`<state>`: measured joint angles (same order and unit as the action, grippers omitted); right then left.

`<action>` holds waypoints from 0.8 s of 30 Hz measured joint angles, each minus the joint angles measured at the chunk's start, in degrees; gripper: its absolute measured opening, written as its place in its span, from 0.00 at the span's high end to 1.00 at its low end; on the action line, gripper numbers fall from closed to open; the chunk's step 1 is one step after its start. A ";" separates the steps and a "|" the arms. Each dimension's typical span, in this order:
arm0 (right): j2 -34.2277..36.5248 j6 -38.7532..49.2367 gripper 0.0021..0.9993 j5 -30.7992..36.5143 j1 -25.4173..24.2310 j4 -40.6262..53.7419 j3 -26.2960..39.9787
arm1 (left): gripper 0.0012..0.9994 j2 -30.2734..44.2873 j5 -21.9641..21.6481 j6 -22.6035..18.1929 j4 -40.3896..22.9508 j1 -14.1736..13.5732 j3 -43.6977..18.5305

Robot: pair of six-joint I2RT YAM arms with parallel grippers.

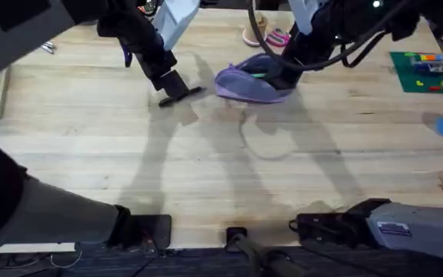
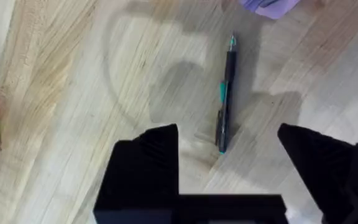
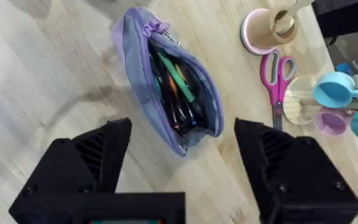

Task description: Unzip the bag, pick up the pens from the table one at a time and place them inside, then zip the bag closed.

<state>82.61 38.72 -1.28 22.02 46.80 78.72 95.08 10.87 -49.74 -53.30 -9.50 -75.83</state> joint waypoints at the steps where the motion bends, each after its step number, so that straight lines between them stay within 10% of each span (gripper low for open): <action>1: -0.01 0.00 0.00 0.00 0.00 0.01 0.00 | 0.00 -0.02 -0.02 0.00 0.00 0.00 0.00; 24: -0.01 -0.20 0.00 0.00 0.00 0.01 0.00 | 0.00 11.21 0.62 -0.85 -0.87 -1.18 0.00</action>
<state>82.61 38.52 -1.28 22.02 46.81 78.72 106.30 11.49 -50.59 -54.16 -10.68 -75.83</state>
